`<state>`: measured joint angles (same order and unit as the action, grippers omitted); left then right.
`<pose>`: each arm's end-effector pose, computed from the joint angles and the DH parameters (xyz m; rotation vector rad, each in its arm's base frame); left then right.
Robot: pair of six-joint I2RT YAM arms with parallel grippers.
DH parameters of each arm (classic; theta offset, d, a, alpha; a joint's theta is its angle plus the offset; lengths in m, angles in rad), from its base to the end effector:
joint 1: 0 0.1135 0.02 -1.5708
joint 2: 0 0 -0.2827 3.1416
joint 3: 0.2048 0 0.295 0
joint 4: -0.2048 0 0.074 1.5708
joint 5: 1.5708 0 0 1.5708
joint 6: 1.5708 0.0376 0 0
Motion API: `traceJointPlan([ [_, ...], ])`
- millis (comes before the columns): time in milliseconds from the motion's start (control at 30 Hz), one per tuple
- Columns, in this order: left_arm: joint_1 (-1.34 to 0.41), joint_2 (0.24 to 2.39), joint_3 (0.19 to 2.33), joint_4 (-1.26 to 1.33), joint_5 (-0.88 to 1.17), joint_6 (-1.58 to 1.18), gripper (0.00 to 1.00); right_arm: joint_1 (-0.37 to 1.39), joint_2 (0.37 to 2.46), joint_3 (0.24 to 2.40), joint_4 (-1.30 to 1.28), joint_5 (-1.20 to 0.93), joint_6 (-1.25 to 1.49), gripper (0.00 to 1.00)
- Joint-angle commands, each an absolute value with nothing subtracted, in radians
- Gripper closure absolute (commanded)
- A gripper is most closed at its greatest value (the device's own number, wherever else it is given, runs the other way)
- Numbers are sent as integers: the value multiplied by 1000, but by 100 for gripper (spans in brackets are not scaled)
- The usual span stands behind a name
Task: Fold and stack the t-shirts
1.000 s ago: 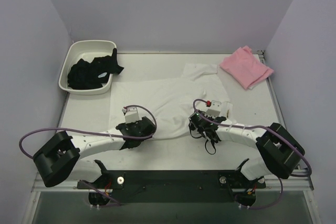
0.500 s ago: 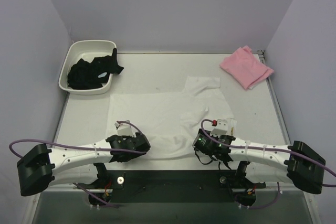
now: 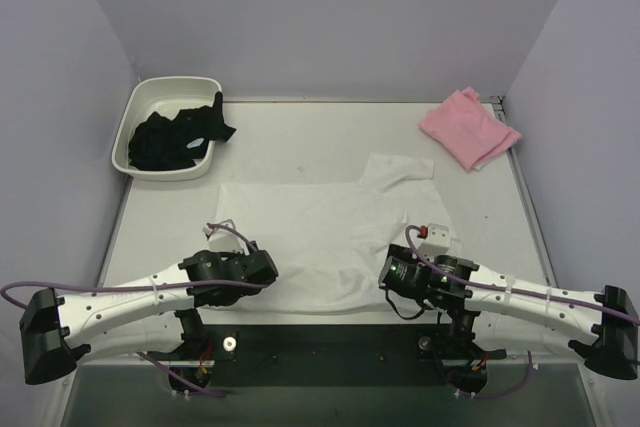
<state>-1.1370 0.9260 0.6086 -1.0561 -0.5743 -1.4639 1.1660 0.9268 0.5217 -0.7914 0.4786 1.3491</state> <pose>0.0874 -0.1401 0.2028 -0.4861 2.4915 -0.0419 0.0863 0.1574 0.1809 0.3522 2.5414 0.2690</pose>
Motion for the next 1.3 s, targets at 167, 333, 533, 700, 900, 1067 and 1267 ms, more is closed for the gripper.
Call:
traceJointPlan([
  [167,-1025,1071,1009,-1062,-793,-1183,3,1093,1000,1007,-795,798,877,0],
  [333,-702,1055,1055,-778,-577,-825,2,687,1052,1042,-484,393,621,0],
  [533,-275,1239,1130,-646,-193,-703,3,376,1245,1138,-246,20,583,2],
  [700,-108,1451,1169,-581,-104,-663,6,259,1350,1181,-230,-93,597,2],
  [900,-51,1684,1253,-529,-92,-608,9,244,1289,1069,-146,-135,595,3],
  [1067,-41,1799,1278,-404,-38,-591,11,245,1247,1005,-132,-137,565,4],
  [1267,-40,1905,1358,-414,-41,-609,17,245,1230,994,-126,-117,551,5],
])
